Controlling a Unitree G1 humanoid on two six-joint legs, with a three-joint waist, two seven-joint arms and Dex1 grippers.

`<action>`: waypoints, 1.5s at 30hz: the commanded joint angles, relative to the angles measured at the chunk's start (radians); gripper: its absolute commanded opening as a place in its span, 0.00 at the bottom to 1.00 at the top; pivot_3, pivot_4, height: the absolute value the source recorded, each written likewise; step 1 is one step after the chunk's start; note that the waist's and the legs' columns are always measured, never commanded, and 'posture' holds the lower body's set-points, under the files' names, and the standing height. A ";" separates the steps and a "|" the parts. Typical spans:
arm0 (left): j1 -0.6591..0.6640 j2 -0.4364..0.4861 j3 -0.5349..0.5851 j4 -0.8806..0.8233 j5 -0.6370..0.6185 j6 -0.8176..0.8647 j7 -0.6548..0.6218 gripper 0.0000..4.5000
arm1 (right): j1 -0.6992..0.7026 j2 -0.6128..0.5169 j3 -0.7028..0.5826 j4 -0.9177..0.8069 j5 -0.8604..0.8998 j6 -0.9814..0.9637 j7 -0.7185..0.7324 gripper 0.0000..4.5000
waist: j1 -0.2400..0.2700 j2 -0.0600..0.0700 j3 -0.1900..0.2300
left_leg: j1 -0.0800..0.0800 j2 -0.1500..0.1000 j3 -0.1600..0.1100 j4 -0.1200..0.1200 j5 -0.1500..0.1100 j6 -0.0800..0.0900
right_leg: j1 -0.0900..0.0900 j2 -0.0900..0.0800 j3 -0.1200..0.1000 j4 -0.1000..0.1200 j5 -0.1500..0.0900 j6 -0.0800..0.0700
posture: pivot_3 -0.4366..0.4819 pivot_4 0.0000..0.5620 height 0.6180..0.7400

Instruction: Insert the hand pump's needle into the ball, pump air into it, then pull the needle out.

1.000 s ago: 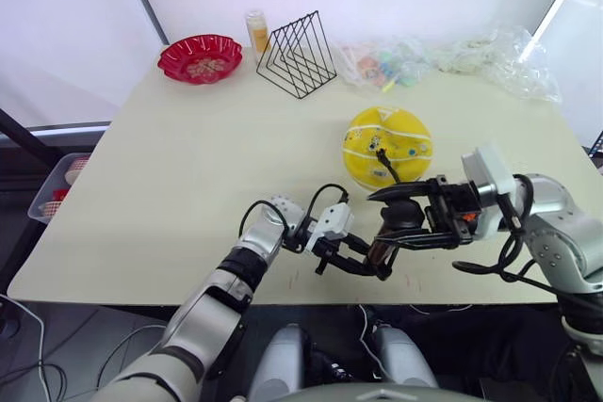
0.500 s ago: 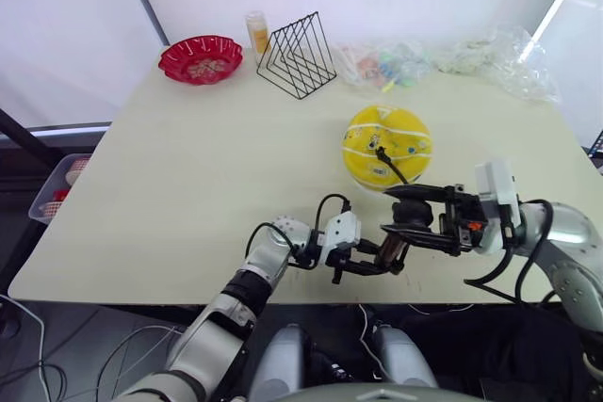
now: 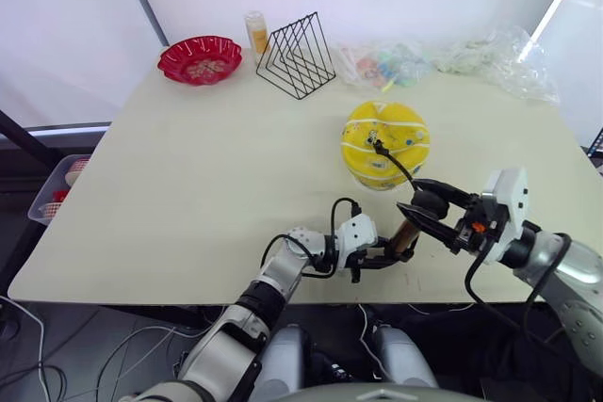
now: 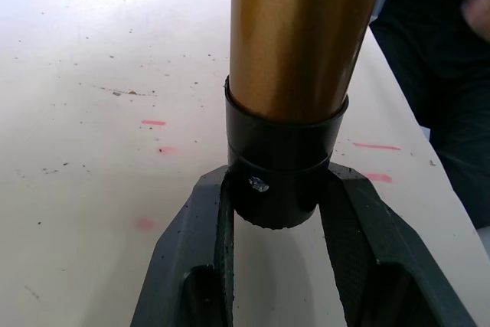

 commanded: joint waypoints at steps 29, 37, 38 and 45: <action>-0.151 -0.057 -0.042 0.435 0.123 -0.240 0.046 0.24 | -0.229 -0.298 -0.332 -0.057 0.492 0.202 -0.098 0.47 | 0.020 0.000 -0.001 | 0.002 0.000 0.001 0.003 0.000 0.000 | 0.005 0.000 -0.002 -0.001 -0.001 -0.002 | 0.48 0.27 1.00; -0.155 -0.060 -0.043 0.470 0.136 -0.272 0.049 0.24 | -0.271 -0.390 -0.435 -0.009 0.722 0.270 -0.227 0.47 | 0.021 -0.001 -0.001 | 0.002 0.000 0.001 0.003 0.000 0.000 | 0.005 -0.001 -0.002 -0.001 -0.001 -0.002 | 0.48 0.27 1.00; -0.155 -0.060 -0.045 0.473 0.140 -0.277 0.050 0.24 | -0.262 -0.389 -0.433 -0.009 0.734 0.275 -0.240 0.47 | 0.021 -0.001 -0.001 | 0.002 0.000 0.001 0.003 0.000 0.000 | 0.005 -0.001 -0.002 -0.001 -0.001 -0.003 | 0.48 0.27 1.00; -0.156 -0.067 -0.039 0.487 0.148 -0.278 0.062 0.24 | -0.113 -0.269 -0.318 -0.043 0.539 0.207 -0.232 0.47 | 0.021 -0.007 -0.012 | 0.002 0.000 0.000 0.003 0.000 0.000 | 0.006 -0.001 -0.002 -0.002 -0.001 -0.002 | 0.48 0.27 1.00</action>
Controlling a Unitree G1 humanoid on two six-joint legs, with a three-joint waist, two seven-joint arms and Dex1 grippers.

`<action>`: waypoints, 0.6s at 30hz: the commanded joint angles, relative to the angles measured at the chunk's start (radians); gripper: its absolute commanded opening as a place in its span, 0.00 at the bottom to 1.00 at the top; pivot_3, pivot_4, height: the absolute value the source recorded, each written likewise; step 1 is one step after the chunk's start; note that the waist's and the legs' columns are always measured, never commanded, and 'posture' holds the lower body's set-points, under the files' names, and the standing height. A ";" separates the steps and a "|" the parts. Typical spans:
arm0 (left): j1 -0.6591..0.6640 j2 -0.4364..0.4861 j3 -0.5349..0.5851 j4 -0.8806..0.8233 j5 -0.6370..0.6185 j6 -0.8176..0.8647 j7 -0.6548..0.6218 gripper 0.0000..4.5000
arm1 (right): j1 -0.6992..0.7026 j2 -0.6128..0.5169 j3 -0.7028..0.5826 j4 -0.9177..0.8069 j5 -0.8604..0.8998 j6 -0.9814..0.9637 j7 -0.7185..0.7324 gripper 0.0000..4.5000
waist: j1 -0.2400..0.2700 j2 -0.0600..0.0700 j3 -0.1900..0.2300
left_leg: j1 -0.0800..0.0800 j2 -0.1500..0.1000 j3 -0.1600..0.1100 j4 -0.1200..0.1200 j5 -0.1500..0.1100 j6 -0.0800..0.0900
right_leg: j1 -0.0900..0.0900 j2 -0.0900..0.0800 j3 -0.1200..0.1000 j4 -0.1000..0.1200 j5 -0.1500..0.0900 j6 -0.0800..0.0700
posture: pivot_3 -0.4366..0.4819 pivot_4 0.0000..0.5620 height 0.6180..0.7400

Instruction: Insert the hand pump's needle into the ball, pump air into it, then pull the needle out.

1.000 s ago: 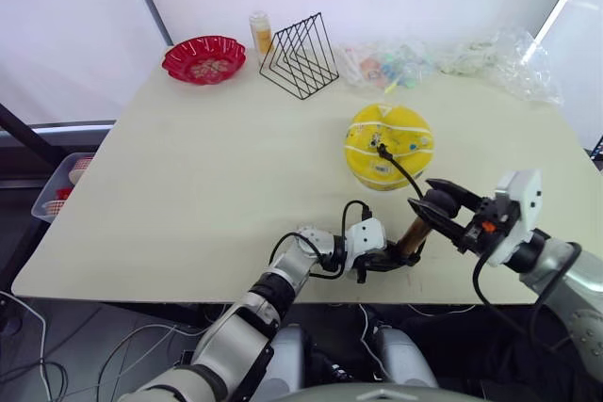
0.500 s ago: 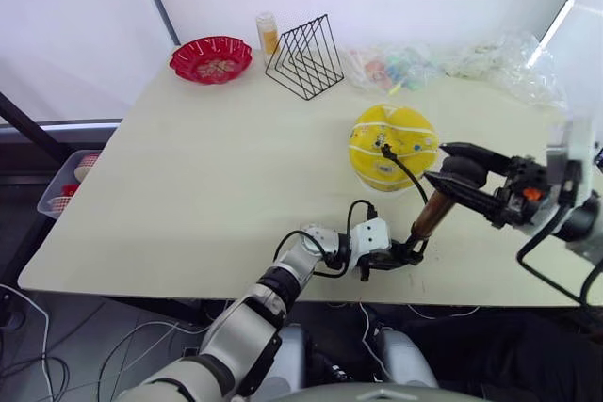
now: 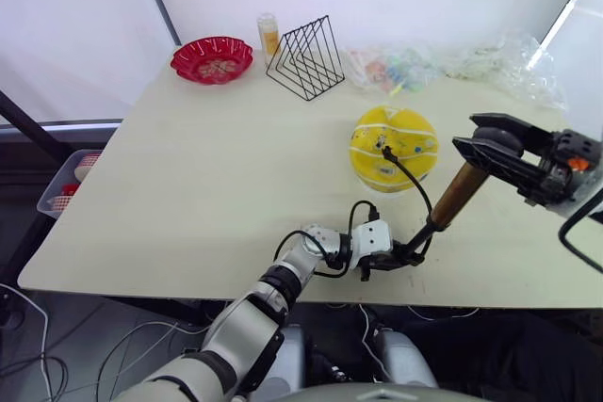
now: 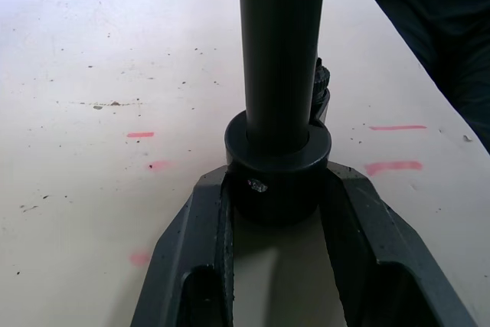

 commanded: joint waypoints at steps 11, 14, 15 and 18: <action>0.026 0.009 -0.012 0.062 0.051 0.029 0.010 0.24 | 0.208 0.257 0.381 0.088 -0.587 -0.310 0.159 0.47 | -0.004 -0.002 -0.014 | 0.003 0.001 -0.001 0.000 0.000 0.000 | 0.000 0.001 0.001 0.000 -0.003 0.003 | 0.48 0.27 1.00; 0.024 0.009 -0.010 0.059 0.049 0.040 0.001 0.24 | 0.224 0.301 0.469 0.167 -0.706 -0.385 0.189 0.47 | -0.004 -0.003 -0.015 | 0.003 0.001 -0.001 -0.001 0.000 0.000 | 0.000 0.001 0.001 0.000 -0.003 0.002 | 0.48 0.27 1.00; 0.021 0.010 -0.010 0.059 0.051 0.043 0.003 0.24 | 0.226 0.314 0.481 0.186 -0.726 -0.400 0.194 0.47 | -0.004 -0.003 -0.016 | 0.003 0.001 -0.001 -0.001 0.000 0.000 | 0.000 0.001 0.001 0.000 -0.003 0.002 | 0.48 0.27 1.00; 0.013 0.012 -0.012 0.059 0.058 0.050 0.011 0.24 | 0.228 0.339 0.507 0.233 -0.780 -0.446 0.215 0.47 | -0.004 -0.004 -0.016 | 0.004 0.001 -0.002 -0.001 0.000 0.000 | 0.001 0.001 0.001 0.000 -0.003 0.002 | 0.48 0.27 1.00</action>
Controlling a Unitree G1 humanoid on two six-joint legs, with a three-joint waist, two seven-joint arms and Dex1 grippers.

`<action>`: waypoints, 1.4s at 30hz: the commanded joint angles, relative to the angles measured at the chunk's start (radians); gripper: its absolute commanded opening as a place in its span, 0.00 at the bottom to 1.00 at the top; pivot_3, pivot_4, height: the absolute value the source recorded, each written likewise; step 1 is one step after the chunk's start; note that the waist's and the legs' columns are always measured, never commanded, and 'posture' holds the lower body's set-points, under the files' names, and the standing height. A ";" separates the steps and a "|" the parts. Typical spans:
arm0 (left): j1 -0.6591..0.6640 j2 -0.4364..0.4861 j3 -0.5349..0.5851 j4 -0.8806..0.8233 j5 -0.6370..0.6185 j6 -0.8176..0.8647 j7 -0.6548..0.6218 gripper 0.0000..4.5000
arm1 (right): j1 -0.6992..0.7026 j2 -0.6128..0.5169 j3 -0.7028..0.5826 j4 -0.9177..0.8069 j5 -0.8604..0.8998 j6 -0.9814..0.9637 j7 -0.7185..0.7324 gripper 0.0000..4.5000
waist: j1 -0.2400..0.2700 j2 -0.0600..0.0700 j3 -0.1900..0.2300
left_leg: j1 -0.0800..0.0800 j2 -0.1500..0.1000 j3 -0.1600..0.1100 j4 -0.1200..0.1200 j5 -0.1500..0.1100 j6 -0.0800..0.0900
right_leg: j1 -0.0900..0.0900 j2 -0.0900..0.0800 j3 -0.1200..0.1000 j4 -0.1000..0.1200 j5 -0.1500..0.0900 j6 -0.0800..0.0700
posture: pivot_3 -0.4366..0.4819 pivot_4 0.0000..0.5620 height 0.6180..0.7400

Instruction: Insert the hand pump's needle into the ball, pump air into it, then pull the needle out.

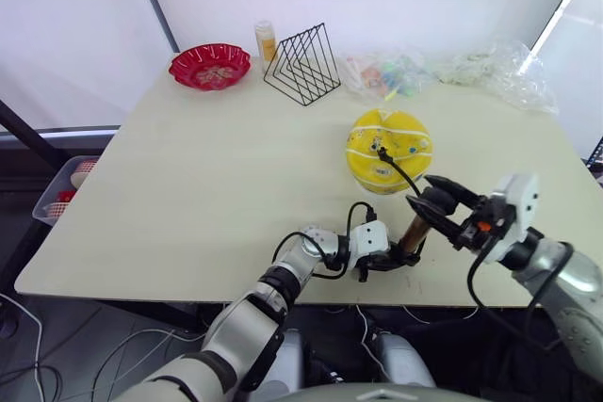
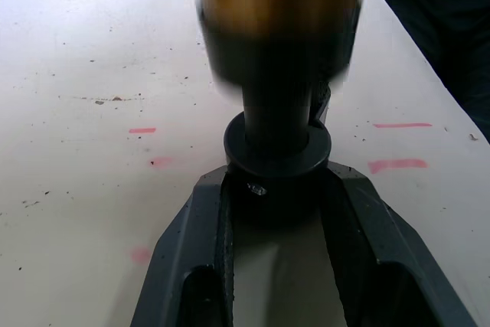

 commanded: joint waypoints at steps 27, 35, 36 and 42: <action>0.056 0.047 -0.030 0.016 0.063 0.005 -0.010 0.24 | -0.229 -0.426 -0.579 -0.053 0.729 0.366 0.019 0.47 | 0.003 0.001 0.009 | -0.006 0.001 0.000 -0.002 0.000 0.000 | -0.003 -0.002 -0.001 -0.004 0.003 -0.005 | 0.48 0.27 1.00; 0.061 0.041 -0.028 0.004 0.049 0.005 -0.028 0.24 | -0.073 -0.241 -0.352 -0.116 0.422 0.248 0.049 0.47 | -0.003 -0.001 0.006 | -0.003 0.001 0.001 -0.003 -0.001 0.002 | -0.001 -0.001 -0.001 -0.006 0.001 -0.001 | 0.48 0.27 1.00; 0.062 0.040 -0.028 0.002 0.048 0.005 -0.030 0.24 | -0.053 -0.211 -0.323 -0.116 0.378 0.221 0.057 0.47 | -0.003 -0.001 0.006 | -0.002 0.002 0.000 -0.003 -0.001 0.002 | -0.001 0.001 -0.001 -0.005 0.000 0.000 | 0.48 0.27 1.00; 0.069 0.028 -0.029 -0.009 0.042 0.004 -0.048 0.24 | 0.043 -0.119 -0.187 -0.065 0.166 0.097 0.114 0.47 | -0.007 0.003 0.003 | -0.002 0.002 0.000 -0.004 -0.002 0.002 | -0.001 0.002 -0.001 -0.005 0.000 0.000 | 0.48 0.27 1.00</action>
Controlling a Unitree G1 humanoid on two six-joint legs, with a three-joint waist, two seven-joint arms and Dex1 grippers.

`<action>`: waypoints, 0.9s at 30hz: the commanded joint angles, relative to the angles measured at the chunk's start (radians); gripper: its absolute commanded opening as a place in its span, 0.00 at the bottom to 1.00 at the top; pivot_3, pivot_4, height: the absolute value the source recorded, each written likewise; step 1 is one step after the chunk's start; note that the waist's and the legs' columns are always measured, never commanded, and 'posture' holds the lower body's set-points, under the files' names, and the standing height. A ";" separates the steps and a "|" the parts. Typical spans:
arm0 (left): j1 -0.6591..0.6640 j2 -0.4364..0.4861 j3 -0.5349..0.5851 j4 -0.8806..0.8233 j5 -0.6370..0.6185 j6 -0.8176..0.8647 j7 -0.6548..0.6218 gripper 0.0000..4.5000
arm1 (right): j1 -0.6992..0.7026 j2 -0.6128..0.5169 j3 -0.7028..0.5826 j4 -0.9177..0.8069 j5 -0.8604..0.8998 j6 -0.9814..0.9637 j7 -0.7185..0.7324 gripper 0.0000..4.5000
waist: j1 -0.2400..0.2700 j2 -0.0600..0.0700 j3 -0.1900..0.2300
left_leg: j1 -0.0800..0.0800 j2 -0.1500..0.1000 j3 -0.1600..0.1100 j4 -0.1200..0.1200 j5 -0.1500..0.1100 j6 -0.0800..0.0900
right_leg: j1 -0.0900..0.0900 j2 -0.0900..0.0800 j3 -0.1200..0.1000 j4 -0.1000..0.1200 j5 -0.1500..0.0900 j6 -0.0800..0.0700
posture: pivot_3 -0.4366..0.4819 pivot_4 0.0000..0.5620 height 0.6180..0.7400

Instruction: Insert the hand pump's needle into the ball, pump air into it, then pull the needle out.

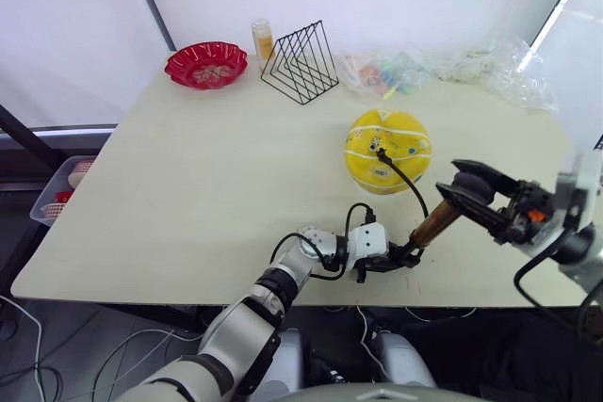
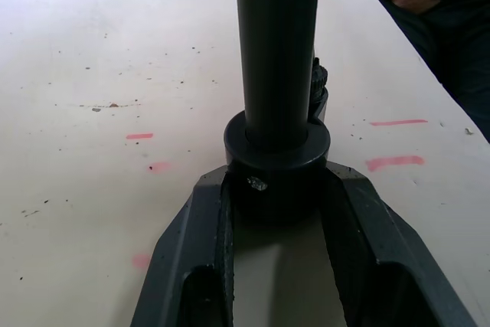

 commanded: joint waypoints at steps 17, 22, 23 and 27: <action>0.076 -0.001 -0.043 -0.011 0.012 0.034 -0.149 0.24 | 0.046 0.028 0.045 0.074 -0.139 -0.151 0.087 0.47 | 0.003 0.002 0.000 | -0.001 -0.001 -0.001 -0.002 0.000 0.000 | 0.000 0.000 -0.002 -0.001 -0.001 -0.002 | 0.48 0.27 1.00; 0.084 -0.001 -0.046 -0.022 0.005 0.038 -0.180 0.24 | -0.054 -0.105 -0.125 0.017 0.126 -0.001 0.047 0.47 | 0.007 0.005 0.003 | -0.003 -0.002 0.000 -0.001 0.000 0.000 | -0.001 -0.002 0.000 -0.002 0.002 -0.005 | 0.48 0.27 1.00; 0.086 0.000 -0.047 -0.024 0.004 0.039 -0.183 0.24 | -0.069 -0.127 -0.149 0.013 0.160 0.023 0.037 0.47 | 0.008 0.004 0.003 | -0.003 -0.002 0.000 -0.001 0.000 0.000 | -0.001 -0.002 -0.001 -0.002 0.001 -0.005 | 0.48 0.27 1.00; 0.093 0.003 -0.050 -0.036 0.003 0.043 -0.194 0.24 | -0.136 -0.204 -0.244 0.019 0.301 0.101 -0.004 0.47 | 0.009 0.004 0.004 | -0.004 -0.002 0.000 -0.002 0.000 0.000 | -0.001 -0.002 -0.003 -0.003 0.001 -0.005 | 0.48 0.27 1.00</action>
